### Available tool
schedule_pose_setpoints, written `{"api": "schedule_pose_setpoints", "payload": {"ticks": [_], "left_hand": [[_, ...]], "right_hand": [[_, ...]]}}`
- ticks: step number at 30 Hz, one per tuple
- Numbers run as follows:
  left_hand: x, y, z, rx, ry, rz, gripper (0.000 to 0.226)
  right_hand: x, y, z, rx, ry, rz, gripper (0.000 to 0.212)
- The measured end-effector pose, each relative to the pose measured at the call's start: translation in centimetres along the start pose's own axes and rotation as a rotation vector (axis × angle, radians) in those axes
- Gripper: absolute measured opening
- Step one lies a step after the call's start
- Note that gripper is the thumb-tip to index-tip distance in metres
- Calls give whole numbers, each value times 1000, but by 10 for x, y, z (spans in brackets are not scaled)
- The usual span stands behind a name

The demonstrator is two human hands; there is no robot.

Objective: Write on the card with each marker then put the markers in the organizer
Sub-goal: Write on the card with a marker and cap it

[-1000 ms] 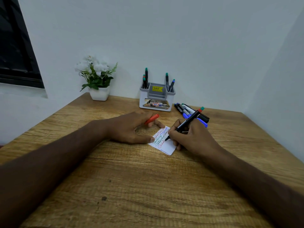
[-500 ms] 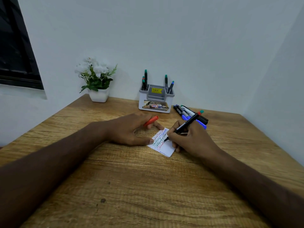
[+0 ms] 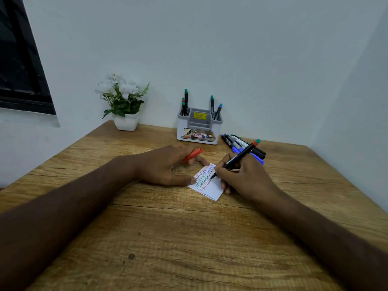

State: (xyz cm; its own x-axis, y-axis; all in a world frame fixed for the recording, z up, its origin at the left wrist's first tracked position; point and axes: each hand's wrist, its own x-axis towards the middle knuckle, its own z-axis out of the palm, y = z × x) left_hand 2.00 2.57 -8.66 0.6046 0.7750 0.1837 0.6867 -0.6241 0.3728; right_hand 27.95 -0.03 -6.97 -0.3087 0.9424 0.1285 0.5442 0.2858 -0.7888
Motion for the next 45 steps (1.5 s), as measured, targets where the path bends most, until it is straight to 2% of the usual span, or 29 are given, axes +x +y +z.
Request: {"api": "schedule_pose_setpoints", "payload": {"ticks": [16, 20, 24, 28, 30, 33, 35, 37, 39, 42, 45], "left_hand": [[-3, 11, -4, -19, -2, -12, 30], [-3, 18, -5, -54, 8, 33, 48], [-3, 17, -6, -27, 7, 3, 44], [-4, 20, -6, 2, 25, 7, 50], [-4, 20, -5, 14, 30, 1, 49], [-4, 23, -5, 42, 28, -11, 49], [-4, 27, -7, 82, 31, -10, 53], [-4, 31, -7, 137, 27, -14, 43], [-3, 32, -6, 159, 43, -31, 19], [-2, 34, -5, 173, 55, -60, 13], [-2, 30, -1, 187, 64, -77, 33]], "right_hand": [[1, 3, -1, 28, 3, 9, 9], [2, 3, -2, 39, 7, 16, 10], [3, 5, -1, 49, 23, 10, 10], [3, 6, -2, 33, -4, 7, 11], [5, 5, -3, 117, 33, 12, 12], [11, 6, -10, 437, 176, -26, 5], [14, 8, -16, 604, 214, -41, 9], [15, 9, -18, 753, 197, -18, 8], [15, 8, -17, 898, 176, 14, 17], [15, 5, -18, 913, 179, -25, 24], [13, 5, -18, 794, 186, -110, 20]]}}
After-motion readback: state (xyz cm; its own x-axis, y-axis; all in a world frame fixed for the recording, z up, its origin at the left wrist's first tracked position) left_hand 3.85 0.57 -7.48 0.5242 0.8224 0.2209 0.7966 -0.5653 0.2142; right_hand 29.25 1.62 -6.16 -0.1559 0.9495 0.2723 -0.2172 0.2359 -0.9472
